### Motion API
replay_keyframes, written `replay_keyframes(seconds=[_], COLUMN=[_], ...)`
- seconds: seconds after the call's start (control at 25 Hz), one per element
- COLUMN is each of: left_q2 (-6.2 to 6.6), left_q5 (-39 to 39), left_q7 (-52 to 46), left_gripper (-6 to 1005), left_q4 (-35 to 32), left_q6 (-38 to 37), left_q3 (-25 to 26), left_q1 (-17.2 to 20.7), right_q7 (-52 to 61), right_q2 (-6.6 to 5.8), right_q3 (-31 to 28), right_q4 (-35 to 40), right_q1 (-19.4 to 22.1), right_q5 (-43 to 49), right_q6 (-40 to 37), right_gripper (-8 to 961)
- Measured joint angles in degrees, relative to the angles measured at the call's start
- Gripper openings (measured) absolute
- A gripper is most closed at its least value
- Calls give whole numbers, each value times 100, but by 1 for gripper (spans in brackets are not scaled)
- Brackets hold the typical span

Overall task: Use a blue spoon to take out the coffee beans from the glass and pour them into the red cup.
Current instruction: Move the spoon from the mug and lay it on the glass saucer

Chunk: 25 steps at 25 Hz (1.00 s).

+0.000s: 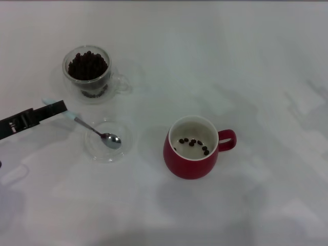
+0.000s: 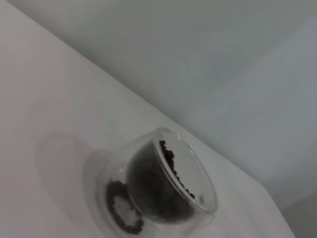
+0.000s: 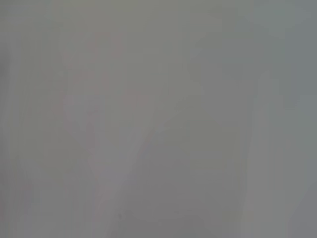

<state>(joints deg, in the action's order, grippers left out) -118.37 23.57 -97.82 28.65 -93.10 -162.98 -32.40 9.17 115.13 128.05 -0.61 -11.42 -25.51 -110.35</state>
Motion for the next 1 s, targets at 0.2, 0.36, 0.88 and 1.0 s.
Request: replay_keyframes(seconds=[0.2, 0.36, 0.88, 1.0], left_q2=[-7, -10, -14, 0], left_q5=[-28, -24, 362, 435], left_q7=[7, -3, 134, 190], left_gripper=[126, 130, 231, 276], left_q4=[-190, -352, -625, -597], left_q6=[113, 186, 513, 513], left_q3=[-5, -6, 17, 20], left_q1=[-25, 33, 502, 581], right_q7=[2, 4, -22, -21], right_q2=[0, 0, -8, -9], right_q3=[0, 0, 0, 1], right_q4=[0, 0, -6, -3], right_q1=[0, 0, -2, -26], right_q5=[2, 2, -48, -50], right_q6=[3, 28, -61, -68], right_gripper=[647, 647, 648, 648])
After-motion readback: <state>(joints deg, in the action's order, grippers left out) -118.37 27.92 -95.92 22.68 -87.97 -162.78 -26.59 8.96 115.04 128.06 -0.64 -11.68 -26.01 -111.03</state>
